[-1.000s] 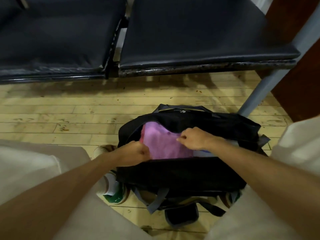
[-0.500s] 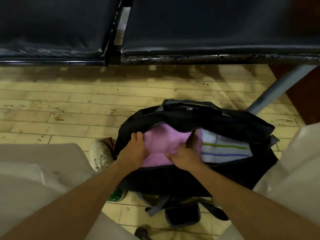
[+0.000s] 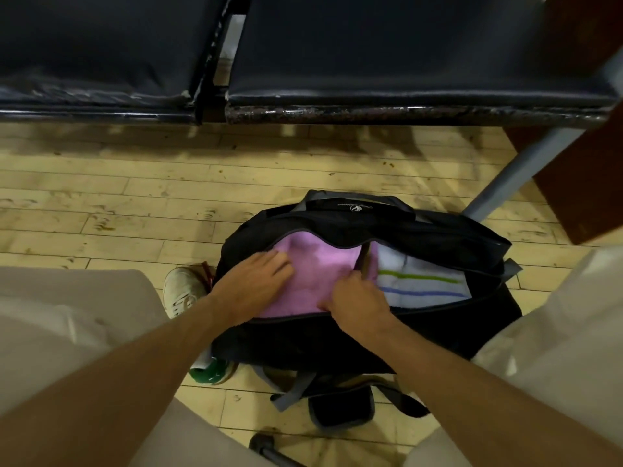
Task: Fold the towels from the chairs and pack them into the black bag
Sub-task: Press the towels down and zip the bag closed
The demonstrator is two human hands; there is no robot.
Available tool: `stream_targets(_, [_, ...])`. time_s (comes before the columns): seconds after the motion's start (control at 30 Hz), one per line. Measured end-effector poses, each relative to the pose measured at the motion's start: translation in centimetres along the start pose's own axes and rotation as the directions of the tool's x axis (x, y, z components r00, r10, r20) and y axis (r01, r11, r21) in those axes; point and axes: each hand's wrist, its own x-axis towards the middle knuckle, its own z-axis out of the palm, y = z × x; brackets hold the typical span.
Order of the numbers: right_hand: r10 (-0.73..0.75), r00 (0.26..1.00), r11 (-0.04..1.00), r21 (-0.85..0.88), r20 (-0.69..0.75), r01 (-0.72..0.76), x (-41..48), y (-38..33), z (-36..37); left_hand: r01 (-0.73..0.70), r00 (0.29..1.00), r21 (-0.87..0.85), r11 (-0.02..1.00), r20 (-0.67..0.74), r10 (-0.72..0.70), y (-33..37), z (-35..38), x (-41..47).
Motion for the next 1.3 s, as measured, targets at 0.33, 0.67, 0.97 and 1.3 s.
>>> stream_targets(0.33, [-0.212,0.976,0.951,0.239,0.041,0.196,2.5,0.2,2.3,0.033,0.918,0.133,0.991,0.388,-0.082,-3.1,-0.9,1.1])
stream_targets(0.67, [-0.276,0.96,0.91,0.337,0.053,0.243,5.1,-0.7,2.8,0.085,0.907,0.241,0.967,0.383,-0.176,-2.9,0.2,1.3])
stream_targets(0.97, [-0.225,0.974,0.845,0.49,-0.041,0.216,1.9,8.3,-4.9,0.014,0.921,0.206,0.978,0.378,-0.093,3.9,-5.8,9.2])
stream_targets(1.3, [0.28,0.908,0.879,0.296,0.311,-0.373,-1.9,18.9,-0.1,0.512,0.854,-0.642,0.571,0.451,-0.259,13.6,1.3,12.4])
